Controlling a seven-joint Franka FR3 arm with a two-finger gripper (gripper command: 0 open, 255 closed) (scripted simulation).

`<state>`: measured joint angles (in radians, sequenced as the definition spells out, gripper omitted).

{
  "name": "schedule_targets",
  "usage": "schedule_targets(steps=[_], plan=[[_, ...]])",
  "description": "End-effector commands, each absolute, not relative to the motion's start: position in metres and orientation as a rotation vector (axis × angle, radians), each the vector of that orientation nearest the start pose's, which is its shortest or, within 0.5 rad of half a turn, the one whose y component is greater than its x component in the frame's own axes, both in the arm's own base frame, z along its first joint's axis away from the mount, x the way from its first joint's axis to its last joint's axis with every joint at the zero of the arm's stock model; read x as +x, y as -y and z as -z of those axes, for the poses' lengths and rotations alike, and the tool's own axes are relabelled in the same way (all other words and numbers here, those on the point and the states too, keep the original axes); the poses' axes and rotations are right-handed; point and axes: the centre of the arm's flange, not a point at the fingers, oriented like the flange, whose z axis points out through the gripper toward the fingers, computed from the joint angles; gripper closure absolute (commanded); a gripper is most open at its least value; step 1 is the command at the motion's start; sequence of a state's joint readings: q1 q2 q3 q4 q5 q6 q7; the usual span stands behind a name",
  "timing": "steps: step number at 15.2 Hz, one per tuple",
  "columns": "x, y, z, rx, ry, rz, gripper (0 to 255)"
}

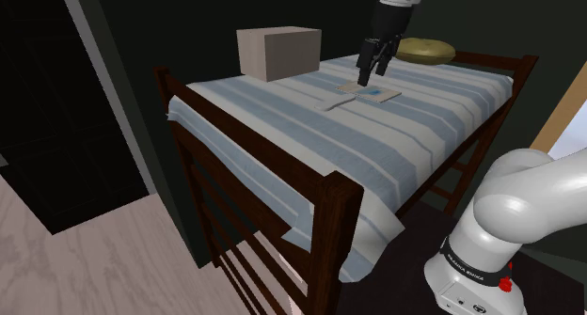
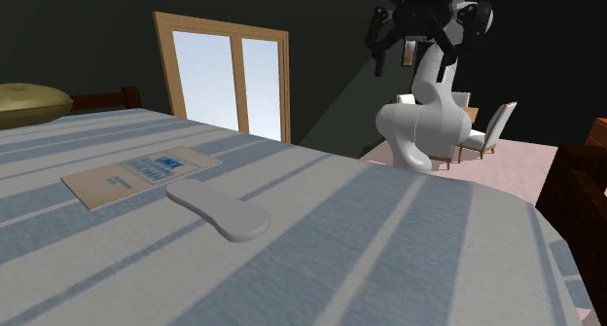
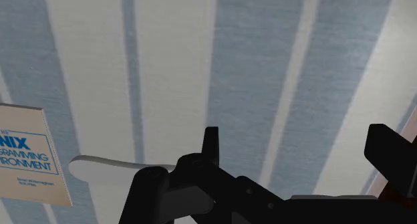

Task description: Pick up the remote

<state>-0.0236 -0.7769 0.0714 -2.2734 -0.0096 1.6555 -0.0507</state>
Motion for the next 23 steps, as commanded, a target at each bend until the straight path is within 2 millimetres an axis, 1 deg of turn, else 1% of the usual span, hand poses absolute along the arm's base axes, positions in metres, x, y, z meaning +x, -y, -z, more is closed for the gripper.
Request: schedule_targets(steps=[1, 6, 11, 14, 17, 20, 23], plan=[[0.318, -0.023, -0.635, -3.19, 0.131, 0.251, 0], [0.34, 0.041, -0.612, -3.14, 0.521, 0.21, 0], [0.376, 0.097, -0.59, -3.041, 0.899, 0.166, 0], [0.404, 0.126, -0.576, -2.959, 1.118, 0.139, 0], [0.435, 0.151, -0.562, -2.862, 1.329, 0.111, 0], [0.47, 0.171, -0.547, -2.749, 1.532, 0.083, 0], [0.506, 0.185, -0.531, -2.622, 1.726, 0.054, 0]])
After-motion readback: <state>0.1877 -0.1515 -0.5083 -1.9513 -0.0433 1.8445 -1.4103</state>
